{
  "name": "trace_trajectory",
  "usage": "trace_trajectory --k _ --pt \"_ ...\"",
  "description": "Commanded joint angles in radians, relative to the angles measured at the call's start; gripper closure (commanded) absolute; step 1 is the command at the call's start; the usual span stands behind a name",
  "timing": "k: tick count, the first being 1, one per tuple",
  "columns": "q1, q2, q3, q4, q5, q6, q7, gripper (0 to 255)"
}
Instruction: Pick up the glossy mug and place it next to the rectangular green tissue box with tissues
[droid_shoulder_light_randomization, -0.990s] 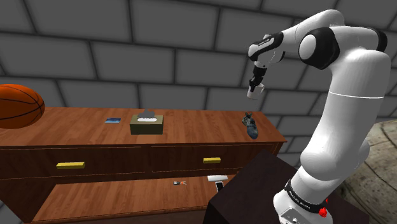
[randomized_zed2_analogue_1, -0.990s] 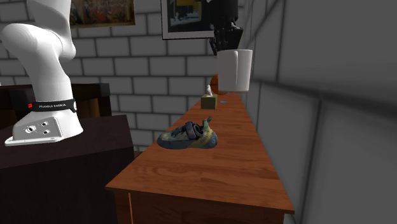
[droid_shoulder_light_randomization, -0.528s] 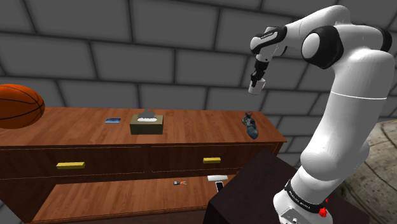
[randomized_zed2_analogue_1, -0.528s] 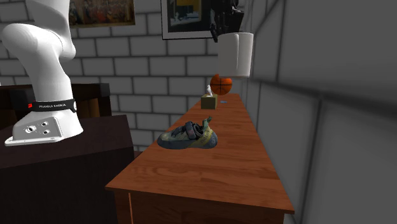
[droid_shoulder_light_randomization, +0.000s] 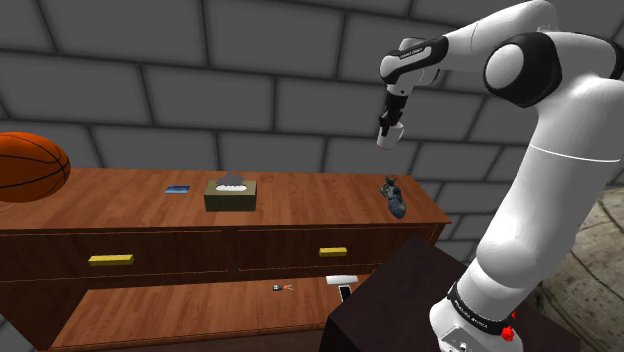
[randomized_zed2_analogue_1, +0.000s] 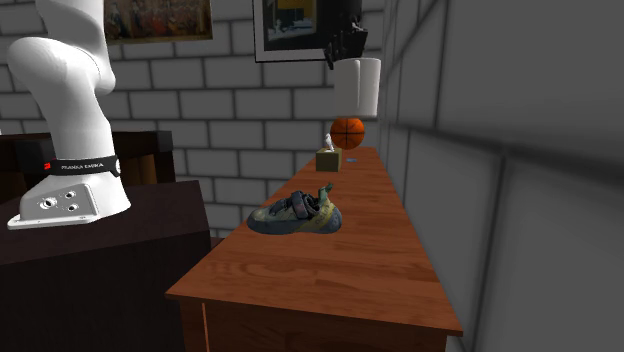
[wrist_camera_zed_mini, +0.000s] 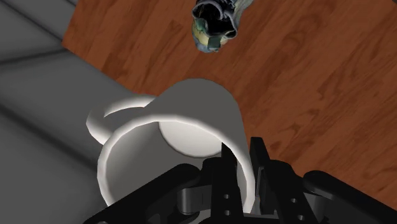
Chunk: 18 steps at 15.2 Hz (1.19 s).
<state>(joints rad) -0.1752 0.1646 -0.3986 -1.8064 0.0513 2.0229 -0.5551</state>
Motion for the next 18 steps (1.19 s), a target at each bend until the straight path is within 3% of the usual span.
trace_trajectory --k 1,9,18 --pt "0.031 -0.026 0.016 -0.027 -0.017 0.004 0.053 255" --pt "0.139 -0.063 0.094 -0.068 -0.053 0.009 0.251 255" --pt "0.251 -0.032 0.182 -0.024 -0.068 -0.011 0.457 255"
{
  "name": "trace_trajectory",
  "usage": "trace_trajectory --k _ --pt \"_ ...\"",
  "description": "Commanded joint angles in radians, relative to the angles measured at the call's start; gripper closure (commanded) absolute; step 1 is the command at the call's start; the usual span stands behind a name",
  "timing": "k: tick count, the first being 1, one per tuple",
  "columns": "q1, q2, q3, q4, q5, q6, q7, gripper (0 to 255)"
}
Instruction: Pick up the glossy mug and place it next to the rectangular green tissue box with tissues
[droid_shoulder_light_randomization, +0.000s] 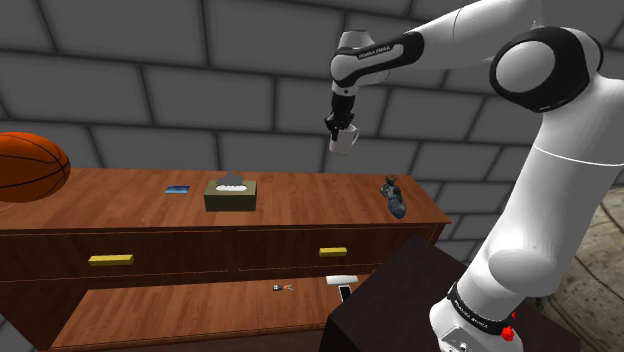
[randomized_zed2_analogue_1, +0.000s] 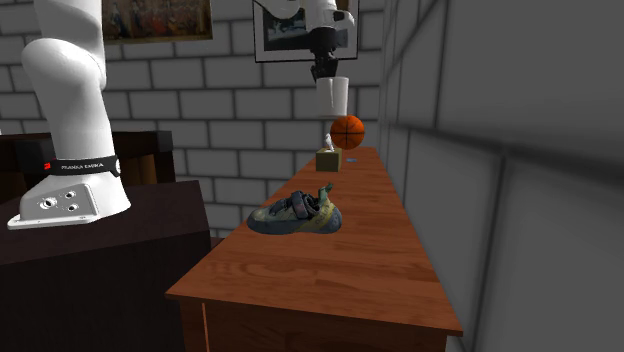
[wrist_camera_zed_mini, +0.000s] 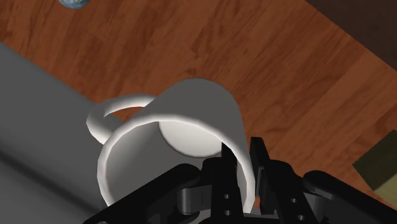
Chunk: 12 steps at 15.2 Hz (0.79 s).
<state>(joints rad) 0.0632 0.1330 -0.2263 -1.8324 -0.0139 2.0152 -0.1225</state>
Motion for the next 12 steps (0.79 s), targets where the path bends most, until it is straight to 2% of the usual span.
trace_trajectory --k 1,8,12 --pt "0.025 0.007 0.018 0.013 -0.003 -0.007 0.046 255" --pt "0.107 0.088 0.079 0.125 -0.007 -0.045 0.191 255" --pt "0.158 0.163 0.111 0.232 -0.009 -0.081 0.276 255"
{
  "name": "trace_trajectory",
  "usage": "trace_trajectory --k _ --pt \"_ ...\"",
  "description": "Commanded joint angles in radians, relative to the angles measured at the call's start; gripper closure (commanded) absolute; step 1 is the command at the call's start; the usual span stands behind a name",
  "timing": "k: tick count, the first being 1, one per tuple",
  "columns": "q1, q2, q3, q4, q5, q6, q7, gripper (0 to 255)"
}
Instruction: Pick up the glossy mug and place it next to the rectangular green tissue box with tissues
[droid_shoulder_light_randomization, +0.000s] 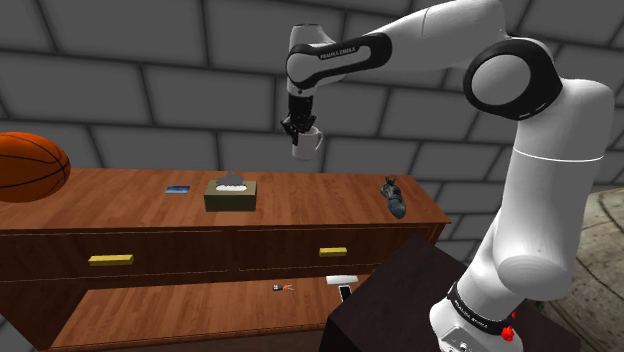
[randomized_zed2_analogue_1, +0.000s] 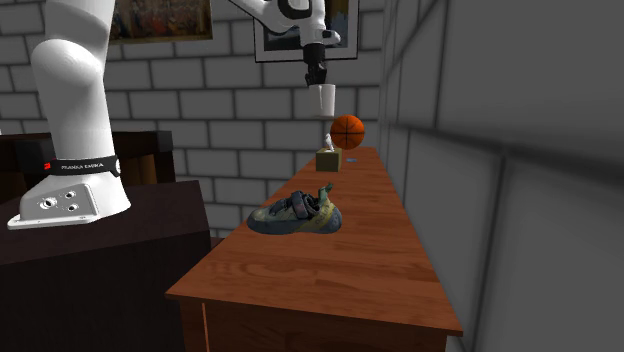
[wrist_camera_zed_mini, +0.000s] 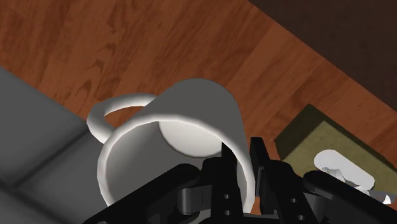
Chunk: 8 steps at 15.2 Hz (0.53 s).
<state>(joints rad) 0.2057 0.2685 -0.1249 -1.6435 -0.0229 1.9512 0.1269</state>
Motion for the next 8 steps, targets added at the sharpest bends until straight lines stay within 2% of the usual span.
trace_trajectory --k 1,8 --pt "0.016 0.029 0.010 0.033 0.000 -0.005 0.027 255" --pt "0.016 0.050 0.011 -0.033 0.001 0.081 0.030 255"
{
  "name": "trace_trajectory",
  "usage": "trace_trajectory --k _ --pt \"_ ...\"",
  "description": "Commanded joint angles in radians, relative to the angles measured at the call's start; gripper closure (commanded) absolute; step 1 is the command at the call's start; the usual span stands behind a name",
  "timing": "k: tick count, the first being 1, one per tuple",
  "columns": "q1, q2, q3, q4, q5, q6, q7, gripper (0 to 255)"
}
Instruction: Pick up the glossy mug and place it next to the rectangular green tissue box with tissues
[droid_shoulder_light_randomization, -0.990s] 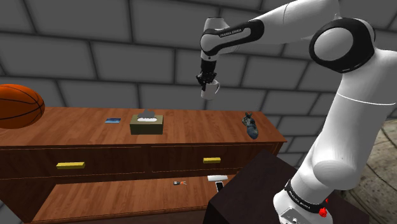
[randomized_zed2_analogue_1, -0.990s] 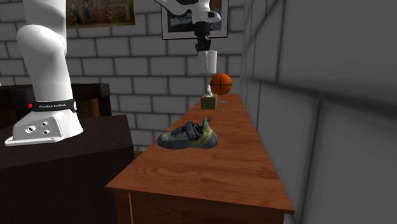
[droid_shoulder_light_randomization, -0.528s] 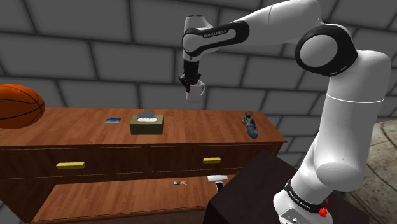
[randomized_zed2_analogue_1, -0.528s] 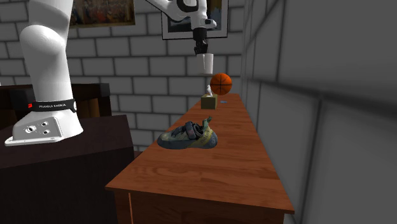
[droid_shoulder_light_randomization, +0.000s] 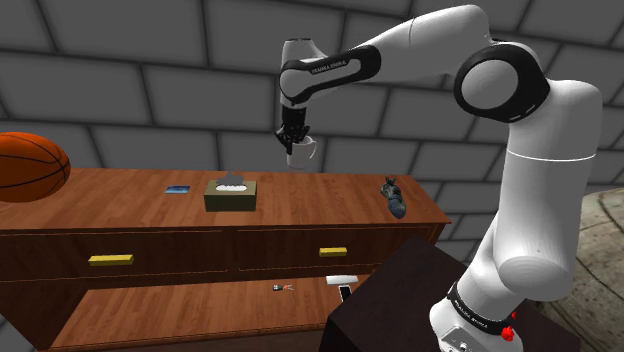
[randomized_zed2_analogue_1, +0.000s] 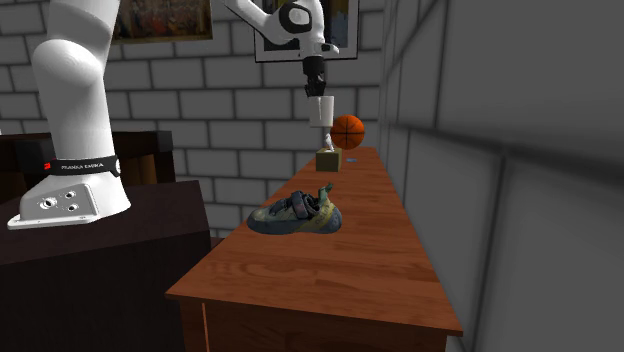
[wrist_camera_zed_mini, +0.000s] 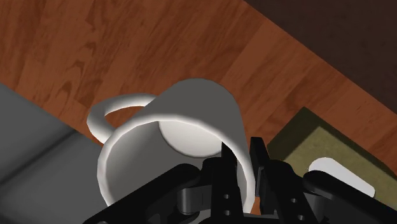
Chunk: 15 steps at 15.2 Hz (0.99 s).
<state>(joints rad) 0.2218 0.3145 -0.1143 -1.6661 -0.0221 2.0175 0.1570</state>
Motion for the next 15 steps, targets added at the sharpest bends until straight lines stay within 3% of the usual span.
trace_trajectory --k 1,15 --pt "-0.001 0.007 0.000 -0.019 0.001 0.027 0.000 255" --pt "-0.003 0.079 0.003 -0.110 0.006 0.189 0.003 255"
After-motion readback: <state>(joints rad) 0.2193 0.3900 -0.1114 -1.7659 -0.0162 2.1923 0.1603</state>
